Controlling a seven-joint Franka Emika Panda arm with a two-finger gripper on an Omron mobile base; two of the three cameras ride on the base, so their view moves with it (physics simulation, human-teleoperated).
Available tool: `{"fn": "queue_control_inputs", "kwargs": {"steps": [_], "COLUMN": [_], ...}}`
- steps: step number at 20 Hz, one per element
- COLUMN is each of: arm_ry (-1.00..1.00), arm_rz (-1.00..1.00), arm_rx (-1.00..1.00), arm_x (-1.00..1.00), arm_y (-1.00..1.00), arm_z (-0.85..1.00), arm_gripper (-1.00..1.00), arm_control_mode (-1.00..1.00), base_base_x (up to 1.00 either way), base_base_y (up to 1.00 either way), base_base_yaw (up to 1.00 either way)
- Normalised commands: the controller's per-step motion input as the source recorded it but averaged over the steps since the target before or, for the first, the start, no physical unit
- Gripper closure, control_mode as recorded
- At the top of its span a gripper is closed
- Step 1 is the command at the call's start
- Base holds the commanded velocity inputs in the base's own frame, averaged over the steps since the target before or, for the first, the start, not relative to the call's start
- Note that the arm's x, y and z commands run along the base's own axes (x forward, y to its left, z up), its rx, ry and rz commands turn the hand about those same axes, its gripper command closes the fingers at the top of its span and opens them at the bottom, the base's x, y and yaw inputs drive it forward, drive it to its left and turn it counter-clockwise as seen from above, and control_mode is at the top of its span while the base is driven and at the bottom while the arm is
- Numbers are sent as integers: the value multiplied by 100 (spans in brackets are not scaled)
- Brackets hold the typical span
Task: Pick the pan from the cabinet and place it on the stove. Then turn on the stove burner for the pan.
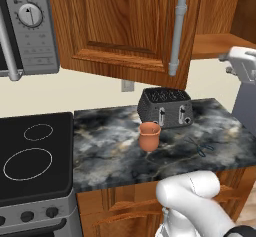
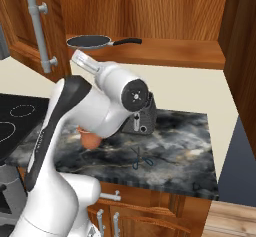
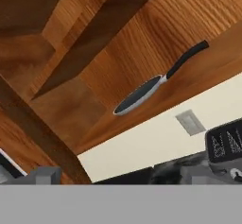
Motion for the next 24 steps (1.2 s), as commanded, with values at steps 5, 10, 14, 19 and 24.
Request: {"fn": "queue_control_inputs", "kwargs": {"steps": [5,10,14,19,24], "arm_ry": [20,17,16,16,14], "arm_rz": [16,18,16,12,10], "arm_rx": [25,24,22,18,11], "arm_x": [66,63,46,35,22], "arm_y": [0,1,12,27,43], "arm_z": [-14,-11,-10,-11,-10], "arm_gripper": [-100,-100,-100,-100,-100], "arm_control_mode": [-100,-100,-100,-100,-100], "base_base_x": [0,0,0,0,0], "base_base_y": [0,0,0,0,0], "base_base_yaw": [0,0,0,0,0]}}
